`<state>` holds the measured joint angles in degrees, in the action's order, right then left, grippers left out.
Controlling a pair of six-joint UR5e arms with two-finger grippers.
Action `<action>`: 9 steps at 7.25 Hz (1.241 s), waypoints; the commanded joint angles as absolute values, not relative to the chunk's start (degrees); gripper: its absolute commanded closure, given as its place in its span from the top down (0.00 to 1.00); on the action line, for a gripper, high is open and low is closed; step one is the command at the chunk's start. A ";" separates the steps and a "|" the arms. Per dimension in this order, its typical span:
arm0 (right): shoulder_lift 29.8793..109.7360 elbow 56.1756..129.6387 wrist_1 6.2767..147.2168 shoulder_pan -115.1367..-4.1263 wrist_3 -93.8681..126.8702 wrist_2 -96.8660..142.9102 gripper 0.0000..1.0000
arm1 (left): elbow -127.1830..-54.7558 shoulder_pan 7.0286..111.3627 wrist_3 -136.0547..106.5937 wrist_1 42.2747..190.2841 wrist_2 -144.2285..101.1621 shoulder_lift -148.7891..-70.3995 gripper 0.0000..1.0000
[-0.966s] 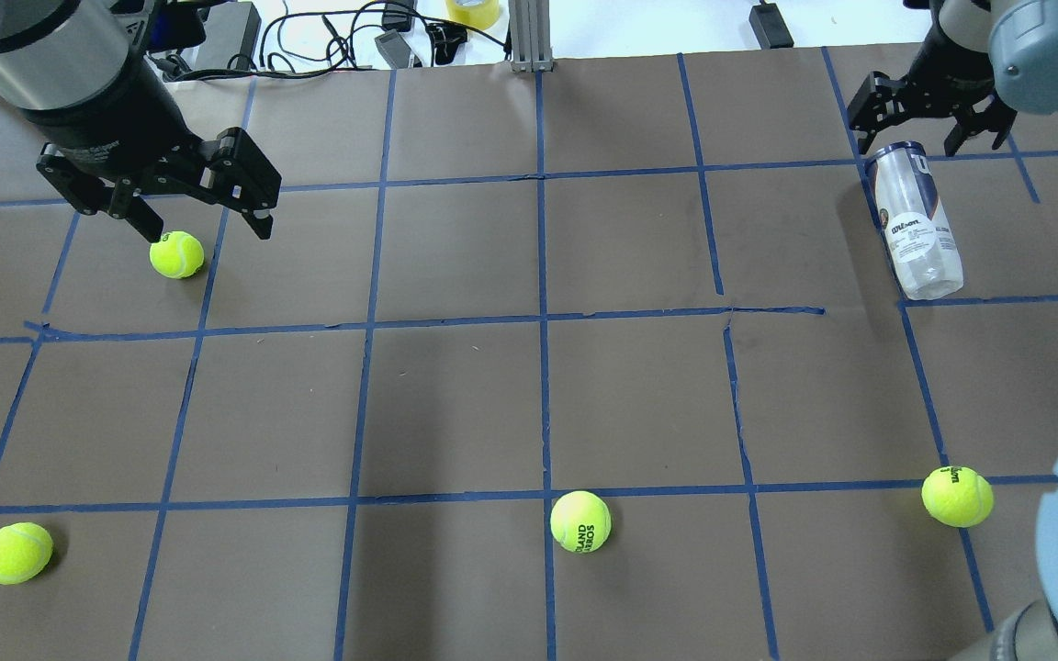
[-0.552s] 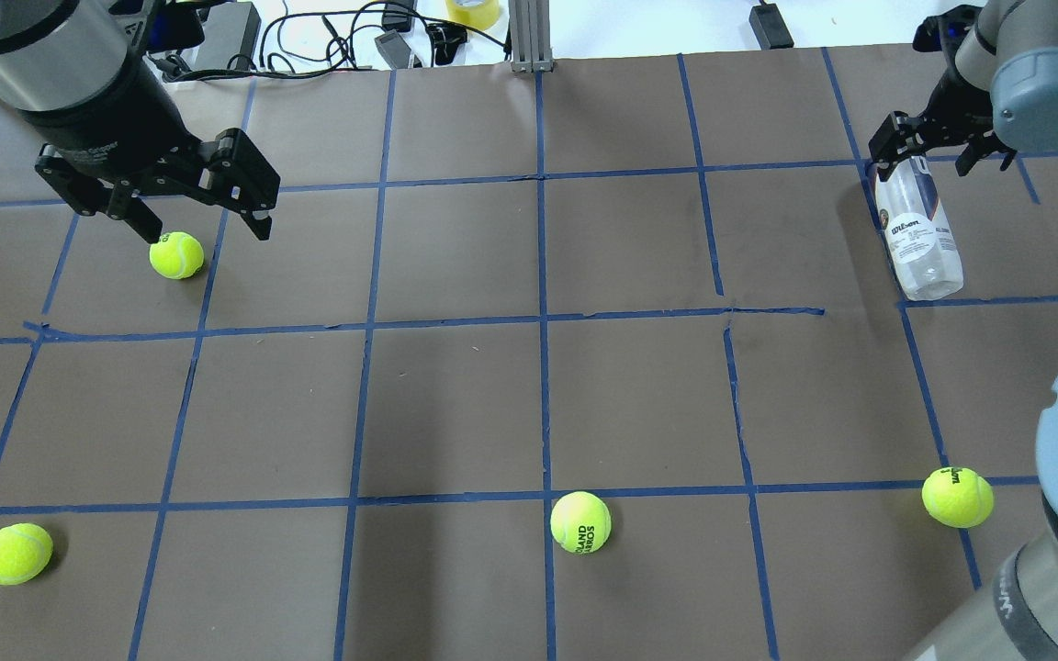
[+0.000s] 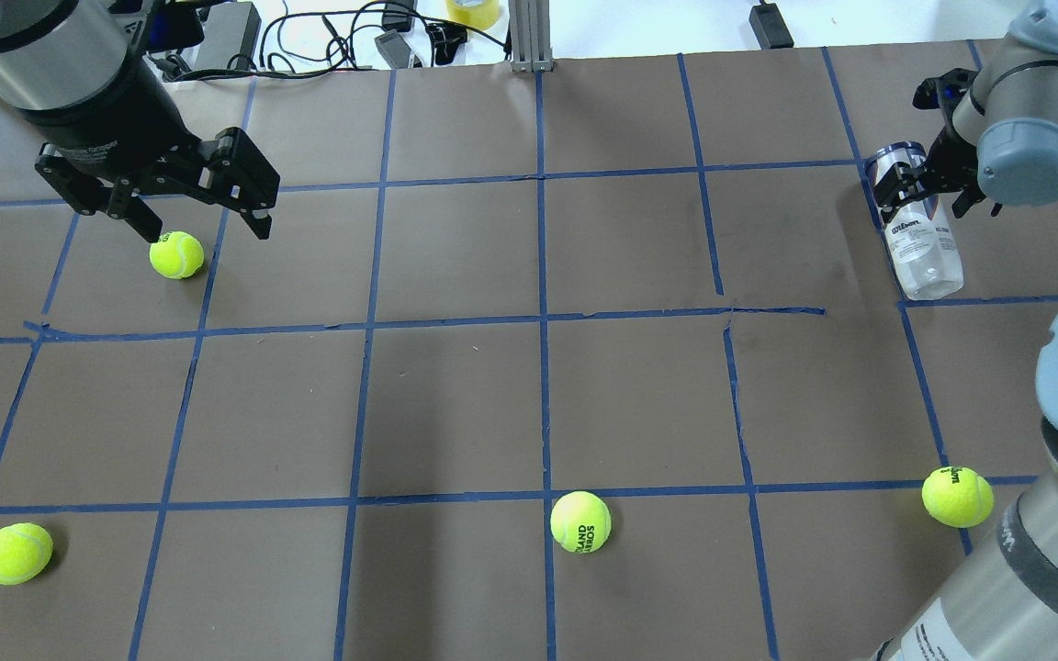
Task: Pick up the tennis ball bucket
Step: 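Lower the right gripper onto the upright Wilson can and grasp it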
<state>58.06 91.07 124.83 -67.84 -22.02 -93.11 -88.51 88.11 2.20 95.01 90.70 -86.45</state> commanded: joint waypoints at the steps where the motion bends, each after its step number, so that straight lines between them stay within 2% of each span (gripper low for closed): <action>1: 55.47 90.97 124.89 -67.76 -22.32 -93.08 1.00 | -88.51 88.07 2.20 94.92 90.70 -86.48 1.00; 3: 55.02 90.97 125.16 -67.76 -22.24 -92.90 0.99 | -88.51 88.07 2.20 94.92 90.70 -86.48 1.00; 4: 54.93 90.97 125.16 -67.76 -22.15 -92.90 0.89 | -88.51 87.98 2.20 95.01 90.70 -86.48 1.00; 6: 55.37 90.18 124.37 -67.76 -21.54 -93.60 0.82 | -88.51 87.71 2.20 95.01 90.70 -86.48 1.00; 9: 56.33 89.91 124.19 -69.42 -21.89 -93.43 0.80 | -88.42 86.23 2.20 95.18 90.79 -86.40 1.00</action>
<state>55.66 90.04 124.28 -68.50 -21.82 -93.46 -88.45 87.09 2.20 95.09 90.72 -86.43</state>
